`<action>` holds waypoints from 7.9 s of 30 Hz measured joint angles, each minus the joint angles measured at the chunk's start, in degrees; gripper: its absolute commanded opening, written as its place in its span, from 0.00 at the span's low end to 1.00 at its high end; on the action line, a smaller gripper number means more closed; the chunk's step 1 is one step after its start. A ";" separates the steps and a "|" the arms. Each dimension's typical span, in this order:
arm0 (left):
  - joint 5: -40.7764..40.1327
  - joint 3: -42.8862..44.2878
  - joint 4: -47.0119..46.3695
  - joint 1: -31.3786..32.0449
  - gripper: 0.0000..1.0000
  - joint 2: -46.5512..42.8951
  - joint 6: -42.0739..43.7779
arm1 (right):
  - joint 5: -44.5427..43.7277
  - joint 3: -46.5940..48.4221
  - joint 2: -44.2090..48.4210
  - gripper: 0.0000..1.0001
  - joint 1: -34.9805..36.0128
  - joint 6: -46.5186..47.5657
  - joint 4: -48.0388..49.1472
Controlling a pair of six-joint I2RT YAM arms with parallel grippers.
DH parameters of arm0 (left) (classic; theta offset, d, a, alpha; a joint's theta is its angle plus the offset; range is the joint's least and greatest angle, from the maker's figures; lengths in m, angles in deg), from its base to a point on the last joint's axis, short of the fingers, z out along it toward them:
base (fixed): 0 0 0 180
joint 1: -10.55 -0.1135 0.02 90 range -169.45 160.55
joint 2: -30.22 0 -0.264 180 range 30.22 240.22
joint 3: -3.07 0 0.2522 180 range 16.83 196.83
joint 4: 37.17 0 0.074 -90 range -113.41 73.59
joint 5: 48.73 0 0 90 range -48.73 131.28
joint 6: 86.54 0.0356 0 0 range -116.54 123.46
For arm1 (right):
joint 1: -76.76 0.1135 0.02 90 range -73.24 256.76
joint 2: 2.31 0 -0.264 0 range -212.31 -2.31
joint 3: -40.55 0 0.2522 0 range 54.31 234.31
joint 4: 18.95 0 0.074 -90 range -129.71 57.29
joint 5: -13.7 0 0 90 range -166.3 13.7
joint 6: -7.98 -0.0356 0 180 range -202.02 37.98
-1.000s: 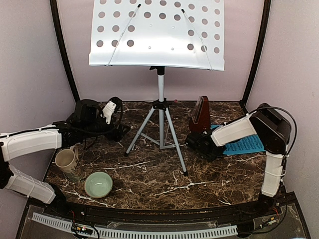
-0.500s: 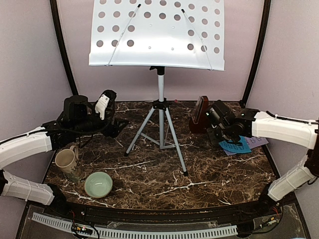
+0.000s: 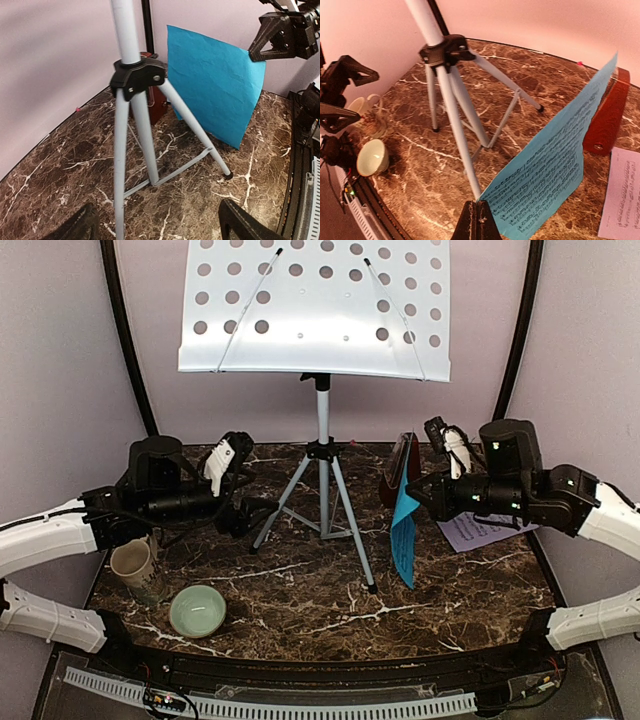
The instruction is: Set up the instrument practice props
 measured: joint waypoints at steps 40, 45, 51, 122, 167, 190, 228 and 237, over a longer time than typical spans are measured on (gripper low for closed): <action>-28.85 -13.81 -42.82 22.84 0.59 14.82 -12.83 | -8.87 12.33 -17.90 0.00 16.20 -15.32 20.06; -25.40 -18.16 -47.74 20.92 0.53 15.12 -13.86 | -10.14 12.31 -16.50 0.00 16.20 -15.74 20.37; -20.63 -21.59 -51.08 17.07 0.47 15.10 -16.87 | -10.97 12.31 -15.06 0.00 16.22 -16.15 21.05; 21.55 2.64 -18.78 14.58 0.00 -8.90 -17.16 | 14.36 -3.13 4.46 0.79 11.26 0.79 20.20; 15.54 8.37 -13.18 14.34 0.10 -9.44 -18.16 | 18.64 12.74 -1.36 0.00 16.72 2.62 14.49; -12.28 26.69 6.03 14.32 0.41 -14.88 -2.14 | 12.04 43.25 -13.29 0.00 8.26 1.49 9.11; -35.30 62.29 12.02 14.27 0.31 21.38 15.89 | 4.72 56.70 -21.18 0.00 -2.73 -1.75 3.19; -38.93 64.50 11.54 14.27 0.15 23.50 17.77 | 4.72 56.22 -21.59 0.00 -2.73 -1.75 4.15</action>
